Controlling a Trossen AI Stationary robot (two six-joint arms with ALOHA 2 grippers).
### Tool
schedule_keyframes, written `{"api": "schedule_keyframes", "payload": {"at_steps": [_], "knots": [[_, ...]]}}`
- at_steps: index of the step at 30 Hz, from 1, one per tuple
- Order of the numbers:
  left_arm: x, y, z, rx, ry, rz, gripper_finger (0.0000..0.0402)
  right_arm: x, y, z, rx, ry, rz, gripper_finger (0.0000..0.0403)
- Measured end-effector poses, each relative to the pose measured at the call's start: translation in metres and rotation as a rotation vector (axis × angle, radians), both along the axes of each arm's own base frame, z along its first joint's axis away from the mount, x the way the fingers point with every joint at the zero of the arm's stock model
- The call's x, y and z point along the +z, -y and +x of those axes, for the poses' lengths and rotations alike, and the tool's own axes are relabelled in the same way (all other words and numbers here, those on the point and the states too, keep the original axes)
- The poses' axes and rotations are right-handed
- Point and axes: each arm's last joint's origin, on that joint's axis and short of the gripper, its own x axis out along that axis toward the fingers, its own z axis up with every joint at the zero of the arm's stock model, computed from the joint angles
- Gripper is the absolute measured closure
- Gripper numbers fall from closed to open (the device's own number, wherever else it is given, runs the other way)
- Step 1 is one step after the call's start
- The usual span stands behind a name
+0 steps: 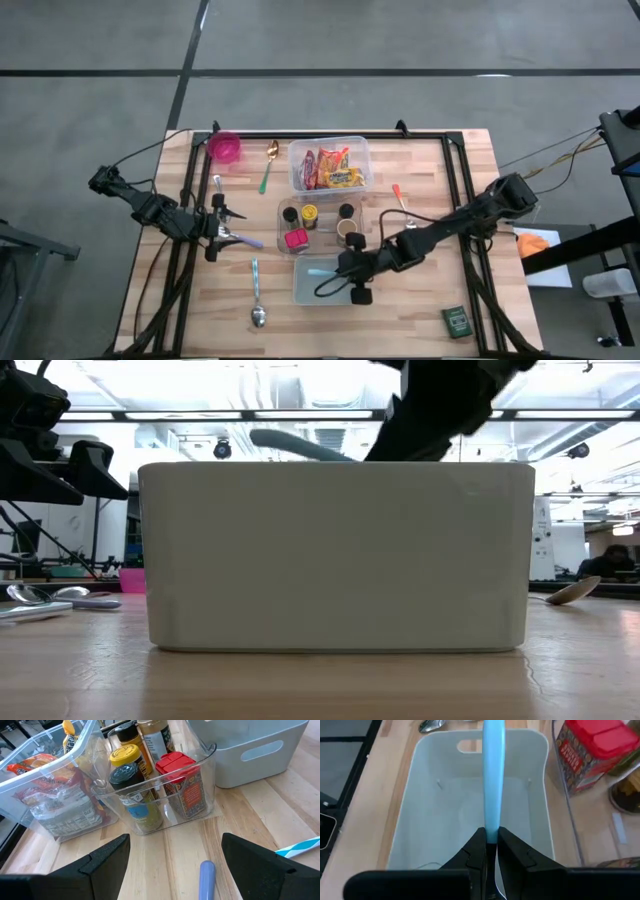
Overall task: Pick & Place Food Item
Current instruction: Put the blue spoon into the gray bin
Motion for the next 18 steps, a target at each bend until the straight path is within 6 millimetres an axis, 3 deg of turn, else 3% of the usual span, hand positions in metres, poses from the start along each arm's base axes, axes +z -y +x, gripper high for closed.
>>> {"api": "schedule_keyframes", "payload": {"at_steps": [8,18], "knots": [[0.0,0.0,0.0,0.0,0.0,0.0,0.0085,-0.022,0.008,-0.007,-0.04,0.024,0.052,0.0375],[0.0,0.0,0.0,0.0,0.0,0.0,0.0085,-0.026,0.009,-0.009,-0.043,0.038,0.054,0.0374]]}}
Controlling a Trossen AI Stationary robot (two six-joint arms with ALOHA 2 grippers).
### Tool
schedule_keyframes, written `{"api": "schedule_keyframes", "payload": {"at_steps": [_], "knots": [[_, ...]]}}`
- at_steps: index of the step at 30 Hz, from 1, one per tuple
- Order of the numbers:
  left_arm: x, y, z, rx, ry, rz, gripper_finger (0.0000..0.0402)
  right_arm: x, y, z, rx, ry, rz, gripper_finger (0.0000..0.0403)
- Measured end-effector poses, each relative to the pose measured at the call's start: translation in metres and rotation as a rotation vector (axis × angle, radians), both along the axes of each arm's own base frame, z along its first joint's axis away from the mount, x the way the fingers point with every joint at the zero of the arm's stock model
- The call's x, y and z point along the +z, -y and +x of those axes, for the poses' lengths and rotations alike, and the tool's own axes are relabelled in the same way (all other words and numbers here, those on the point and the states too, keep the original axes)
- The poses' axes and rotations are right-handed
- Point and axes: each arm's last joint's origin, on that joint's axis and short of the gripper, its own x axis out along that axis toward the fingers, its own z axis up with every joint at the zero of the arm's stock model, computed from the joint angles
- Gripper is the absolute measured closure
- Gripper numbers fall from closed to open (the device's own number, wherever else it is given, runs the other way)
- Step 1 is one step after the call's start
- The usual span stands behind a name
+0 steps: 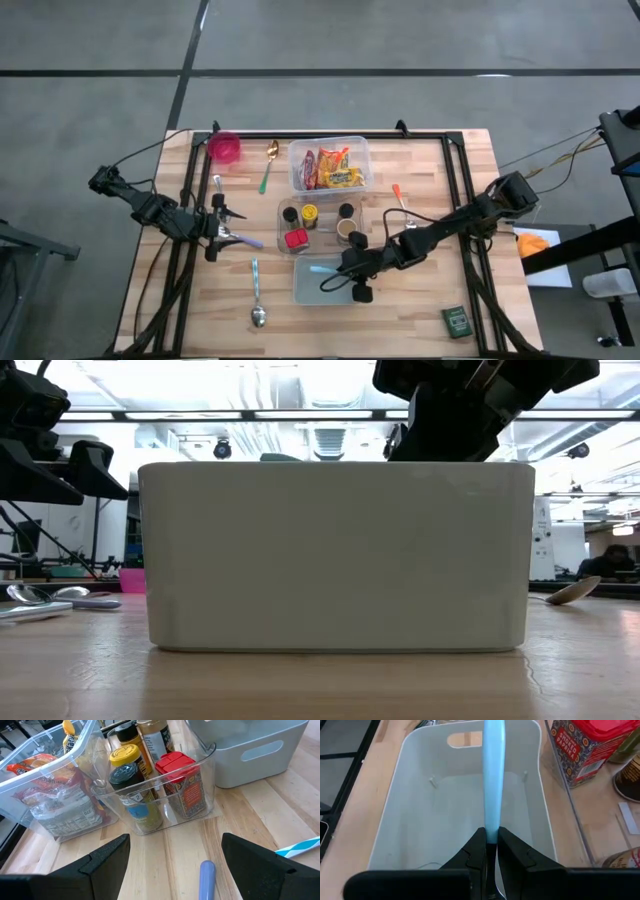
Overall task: Pick & Place Food Item
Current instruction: Put the blue spoon into the gray bin
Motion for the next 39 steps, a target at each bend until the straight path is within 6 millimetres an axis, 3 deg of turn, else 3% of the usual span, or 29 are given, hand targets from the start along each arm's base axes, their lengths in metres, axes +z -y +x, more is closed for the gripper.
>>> {"api": "schedule_keyframes", "payload": {"at_steps": [33,39], "knots": [[0.0,0.0,0.0,0.0,0.0,0.0,0.0085,-0.0026,0.0077,0.0026,-0.028,0.003,0.013,0.0373],[0.0,0.0,0.0,0.0,0.0,0.0,0.0085,-0.0024,0.0086,0.0033,-0.029,0.004,0.022,0.0322]]}}
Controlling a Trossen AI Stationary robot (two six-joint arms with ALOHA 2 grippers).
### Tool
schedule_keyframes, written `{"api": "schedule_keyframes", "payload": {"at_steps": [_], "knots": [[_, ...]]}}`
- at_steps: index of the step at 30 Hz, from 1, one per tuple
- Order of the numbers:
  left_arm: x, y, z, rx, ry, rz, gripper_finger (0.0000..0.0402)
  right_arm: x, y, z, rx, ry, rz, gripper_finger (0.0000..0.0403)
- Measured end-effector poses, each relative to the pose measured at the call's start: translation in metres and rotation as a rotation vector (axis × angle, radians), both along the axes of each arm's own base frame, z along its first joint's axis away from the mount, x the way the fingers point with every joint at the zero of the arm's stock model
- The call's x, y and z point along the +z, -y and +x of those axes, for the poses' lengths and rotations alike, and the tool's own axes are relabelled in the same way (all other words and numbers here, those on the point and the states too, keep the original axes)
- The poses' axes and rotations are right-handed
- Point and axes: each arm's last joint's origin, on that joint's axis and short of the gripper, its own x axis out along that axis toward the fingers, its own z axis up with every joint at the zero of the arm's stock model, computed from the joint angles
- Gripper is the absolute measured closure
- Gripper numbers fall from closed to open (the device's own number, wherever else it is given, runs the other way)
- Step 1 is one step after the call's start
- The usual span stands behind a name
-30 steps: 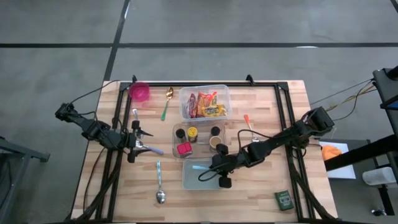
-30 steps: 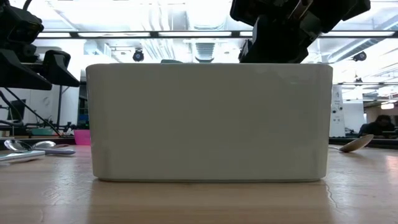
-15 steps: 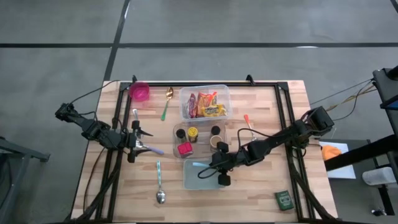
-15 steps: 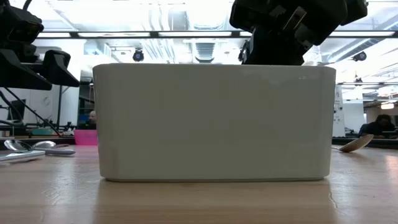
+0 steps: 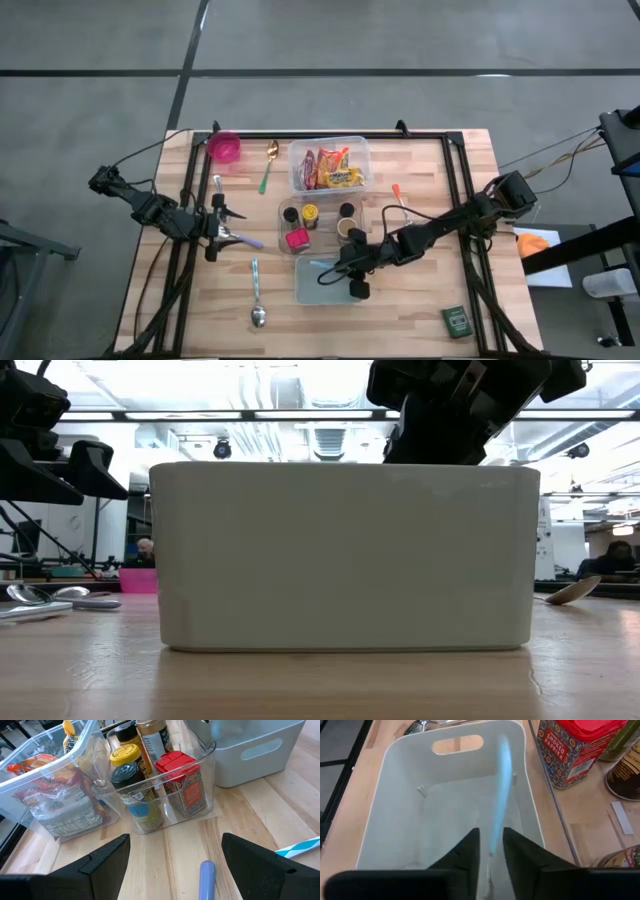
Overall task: Pick & Place Food Item
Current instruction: Put the blue spoon into the gray bin, then put the orange spoon into the gray bin
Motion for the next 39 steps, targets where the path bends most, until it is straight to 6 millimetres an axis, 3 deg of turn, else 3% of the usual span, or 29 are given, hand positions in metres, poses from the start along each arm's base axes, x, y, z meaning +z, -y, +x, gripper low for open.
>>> {"api": "schedule_keyframes", "payload": {"at_steps": [7,23,33,39], "knots": [[0.0,0.0,0.0,0.0,0.0,0.0,0.0085,0.0,0.0,0.0,0.005,0.004,0.001,0.027],[0.0,0.0,0.0,0.0,0.0,0.0,0.0085,0.003,-0.001,0.002,0.0,0.013,0.005,0.0266],[0.0,0.0,0.0,0.0,0.0,0.0,0.0085,0.026,-0.003,0.007,0.005,0.082,0.023,0.0266],[0.0,0.0,0.0,0.0,0.0,0.0,0.0085,0.049,-0.01,-0.004,0.032,0.135,0.041,0.0266]]}}
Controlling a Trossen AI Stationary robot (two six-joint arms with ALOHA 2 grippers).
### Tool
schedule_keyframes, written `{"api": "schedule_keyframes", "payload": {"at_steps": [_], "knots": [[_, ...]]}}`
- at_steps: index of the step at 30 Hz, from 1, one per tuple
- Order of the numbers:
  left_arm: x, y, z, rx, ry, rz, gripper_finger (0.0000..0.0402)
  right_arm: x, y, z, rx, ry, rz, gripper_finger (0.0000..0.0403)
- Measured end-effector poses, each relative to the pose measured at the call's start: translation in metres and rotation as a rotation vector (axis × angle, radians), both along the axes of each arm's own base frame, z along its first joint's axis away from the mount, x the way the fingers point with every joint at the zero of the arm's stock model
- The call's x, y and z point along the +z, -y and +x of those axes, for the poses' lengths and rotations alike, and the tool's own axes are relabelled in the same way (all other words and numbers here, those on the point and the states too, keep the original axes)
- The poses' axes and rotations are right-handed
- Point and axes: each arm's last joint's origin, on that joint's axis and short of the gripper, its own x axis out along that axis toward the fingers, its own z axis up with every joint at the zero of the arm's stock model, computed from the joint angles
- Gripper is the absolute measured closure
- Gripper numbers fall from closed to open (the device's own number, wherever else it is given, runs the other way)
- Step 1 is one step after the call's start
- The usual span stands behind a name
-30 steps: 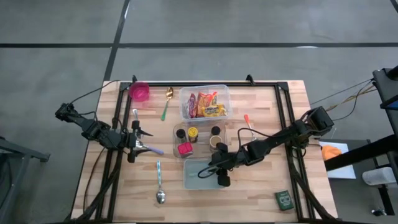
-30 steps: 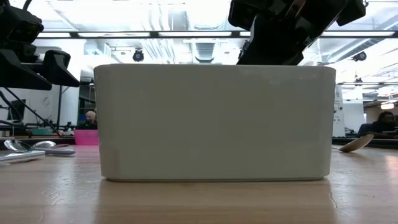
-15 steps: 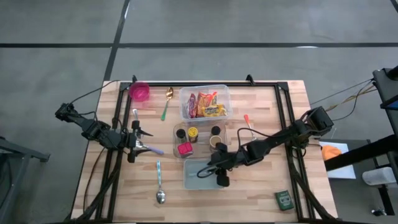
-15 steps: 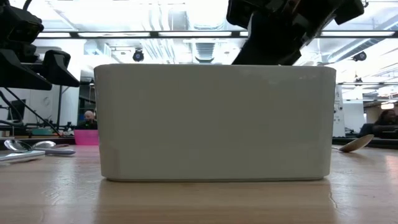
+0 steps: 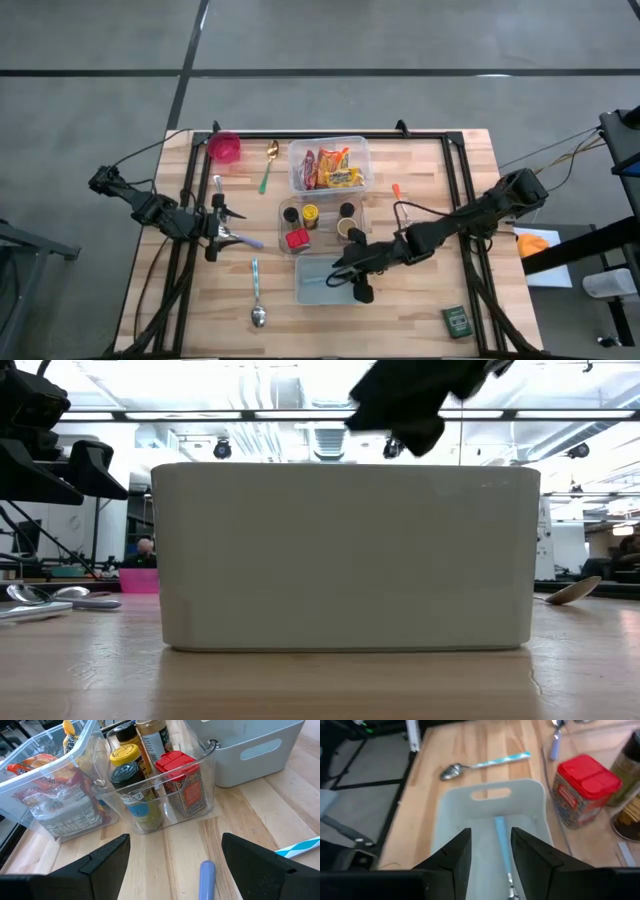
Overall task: Pick & Place Food Item
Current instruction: Put the orange spoon into the gray bin
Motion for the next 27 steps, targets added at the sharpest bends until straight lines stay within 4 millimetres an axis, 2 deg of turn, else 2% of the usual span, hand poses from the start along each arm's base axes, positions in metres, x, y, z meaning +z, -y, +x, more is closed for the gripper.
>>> {"api": "schedule_keyframes", "payload": {"at_steps": [5,9,14,20,27], "knots": [[0.0,0.0,0.0,0.0,0.0,0.0,0.0085,0.02,-0.007,-0.017,0.018,0.017,-0.008,0.0266],[0.0,0.0,0.0,0.0,0.0,0.0,0.0085,0.027,-0.01,-0.035,-0.099,-0.016,-0.062,0.0266],[0.0,0.0,0.0,0.0,0.0,0.0,0.0085,0.025,-0.011,-0.057,-0.323,-0.096,-0.065,0.0266],[0.0,0.0,0.0,0.0,0.0,0.0,0.0085,0.018,-0.01,-0.076,-0.539,-0.168,-0.026,0.0266],[0.0,0.0,0.0,0.0,0.0,0.0,0.0085,0.008,0.003,-0.095,-0.806,-0.294,0.02,0.0266]]}}
